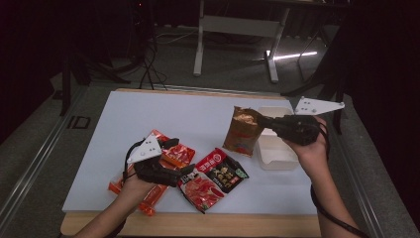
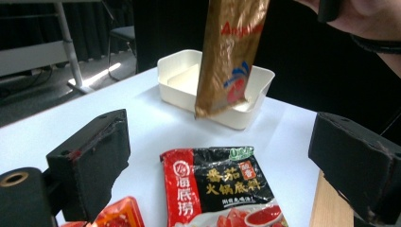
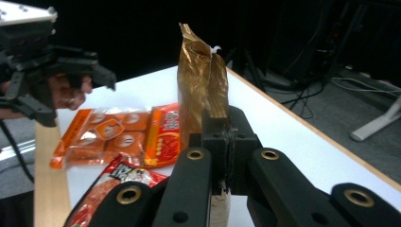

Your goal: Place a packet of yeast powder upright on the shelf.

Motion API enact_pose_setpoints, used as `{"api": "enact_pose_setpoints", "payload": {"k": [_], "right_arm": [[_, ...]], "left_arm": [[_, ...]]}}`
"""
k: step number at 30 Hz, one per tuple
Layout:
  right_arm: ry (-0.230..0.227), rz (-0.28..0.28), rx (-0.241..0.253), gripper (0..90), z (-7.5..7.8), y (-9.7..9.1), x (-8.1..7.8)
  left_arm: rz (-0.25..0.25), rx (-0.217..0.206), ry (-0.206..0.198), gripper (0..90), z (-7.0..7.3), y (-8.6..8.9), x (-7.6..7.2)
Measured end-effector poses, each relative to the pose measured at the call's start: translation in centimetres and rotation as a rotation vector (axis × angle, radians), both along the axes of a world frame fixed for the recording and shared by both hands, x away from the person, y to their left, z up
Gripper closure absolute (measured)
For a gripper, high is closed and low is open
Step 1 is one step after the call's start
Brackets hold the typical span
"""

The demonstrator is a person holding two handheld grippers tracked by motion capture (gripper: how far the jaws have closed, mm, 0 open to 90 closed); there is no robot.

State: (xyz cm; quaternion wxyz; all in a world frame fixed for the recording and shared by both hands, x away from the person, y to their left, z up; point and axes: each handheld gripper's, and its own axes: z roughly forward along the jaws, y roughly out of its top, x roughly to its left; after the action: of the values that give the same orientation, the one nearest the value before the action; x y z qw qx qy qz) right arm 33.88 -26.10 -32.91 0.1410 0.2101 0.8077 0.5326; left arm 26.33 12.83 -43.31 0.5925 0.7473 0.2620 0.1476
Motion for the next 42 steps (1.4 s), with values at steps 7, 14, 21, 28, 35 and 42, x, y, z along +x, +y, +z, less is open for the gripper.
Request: {"api": "enact_pose_setpoints", "payload": {"k": [7, 14, 21, 28, 35, 42], "right_arm": [[-0.017, -0.032, 0.009, 89.0, 0.6, -1.1, 1.1], [-0.042, -0.067, 0.020, 89.0, 1.1, -2.0, 2.0], [-0.060, -0.119, 0.036, 88.9, 1.8, -3.3, 3.2], [-0.061, -0.173, 0.054, 89.0, 2.2, -4.9, 4.7], [-0.055, -0.239, 0.049, 89.0, 2.4, -6.4, 6.7], [-0.036, -0.297, 0.037, 89.1, 2.1, -8.0, 8.8]], "left_arm": [[0.022, 0.011, 0.015, 6.9, -0.9, 0.8, -0.2], [0.020, 0.023, 0.050, 3.7, -1.8, 1.4, -0.6], [0.028, 0.032, 0.041, 1.9, -2.3, 1.5, -1.2], [0.037, 0.019, 0.061, 1.9, -3.2, 2.0, -1.4], [0.056, 0.012, 0.088, 1.9, -4.1, 3.4, -1.7], [0.087, -0.015, 0.094, 2.0, -4.5, 4.6, -2.0]]}}
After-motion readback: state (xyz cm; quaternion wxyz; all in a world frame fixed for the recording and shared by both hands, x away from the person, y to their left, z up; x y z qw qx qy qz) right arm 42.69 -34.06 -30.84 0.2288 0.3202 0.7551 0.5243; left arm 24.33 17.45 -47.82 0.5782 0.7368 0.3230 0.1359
